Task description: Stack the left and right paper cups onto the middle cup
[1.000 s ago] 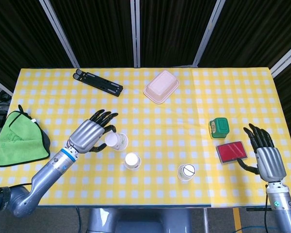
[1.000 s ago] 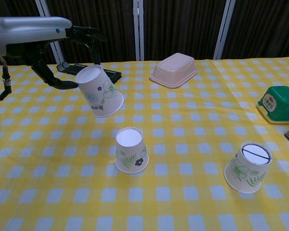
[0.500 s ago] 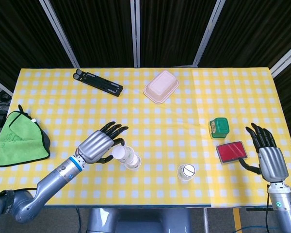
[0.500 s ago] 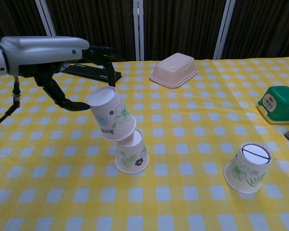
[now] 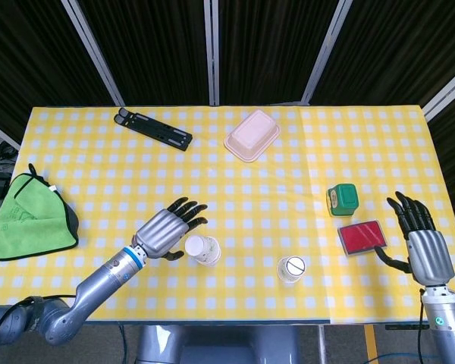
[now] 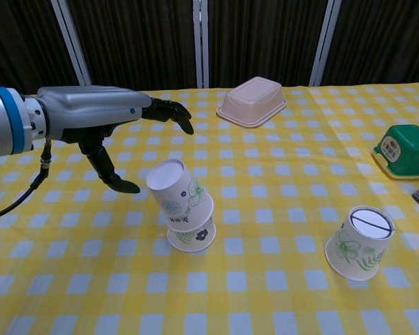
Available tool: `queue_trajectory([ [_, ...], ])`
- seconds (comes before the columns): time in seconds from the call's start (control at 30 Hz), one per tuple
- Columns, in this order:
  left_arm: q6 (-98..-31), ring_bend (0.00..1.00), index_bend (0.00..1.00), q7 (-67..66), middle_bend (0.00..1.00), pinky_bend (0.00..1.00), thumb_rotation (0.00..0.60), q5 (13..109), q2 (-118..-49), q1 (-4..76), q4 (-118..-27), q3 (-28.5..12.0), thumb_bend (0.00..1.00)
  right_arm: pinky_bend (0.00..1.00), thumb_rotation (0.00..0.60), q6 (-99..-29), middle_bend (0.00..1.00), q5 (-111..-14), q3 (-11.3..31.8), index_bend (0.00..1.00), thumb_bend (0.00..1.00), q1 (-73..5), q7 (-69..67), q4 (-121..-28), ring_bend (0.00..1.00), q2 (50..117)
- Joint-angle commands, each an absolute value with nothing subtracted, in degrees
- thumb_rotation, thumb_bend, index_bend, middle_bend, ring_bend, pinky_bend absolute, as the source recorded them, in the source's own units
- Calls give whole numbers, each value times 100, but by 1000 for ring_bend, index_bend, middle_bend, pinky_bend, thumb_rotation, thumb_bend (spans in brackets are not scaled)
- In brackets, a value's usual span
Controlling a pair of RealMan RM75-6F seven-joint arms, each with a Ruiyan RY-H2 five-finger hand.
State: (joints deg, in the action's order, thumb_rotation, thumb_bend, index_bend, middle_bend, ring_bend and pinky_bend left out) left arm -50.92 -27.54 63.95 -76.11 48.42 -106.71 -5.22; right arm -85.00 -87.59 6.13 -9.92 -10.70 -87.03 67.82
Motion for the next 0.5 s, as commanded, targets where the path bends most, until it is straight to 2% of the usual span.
queue_trajectory([
  [0.03, -5281, 0, 2, -2788, 0, 0, 600, 6309, -7663, 4788, -10640, -495, 106, 0, 600, -8485, 0, -8743, 616, 36, 137, -994, -1064, -8698, 0, 6782],
  [0.2, -5722, 0, 0, -2617, 0, 0, 600, 6578, -7515, 4500, -10718, -413, 104, 0, 600, -8422, 0, -8688, 627, 37, 137, -1011, -1062, -8666, 0, 6796],
  [0.27, -6214, 0, 0, -2493, 0, 0, 600, 6855, -7368, 4180, -10762, -308, 105, 0, 600, -8395, 0, -8678, 622, 37, 138, -1020, -1022, -8656, 0, 6811],
  [0.5, -7305, 0, 0, -1956, 0, 0, 600, 7746, -7107, 3305, -10536, 155, 105, 0, 600, -8392, 0, -8730, 589, 38, 137, -1031, -802, -8688, 0, 6864],
])
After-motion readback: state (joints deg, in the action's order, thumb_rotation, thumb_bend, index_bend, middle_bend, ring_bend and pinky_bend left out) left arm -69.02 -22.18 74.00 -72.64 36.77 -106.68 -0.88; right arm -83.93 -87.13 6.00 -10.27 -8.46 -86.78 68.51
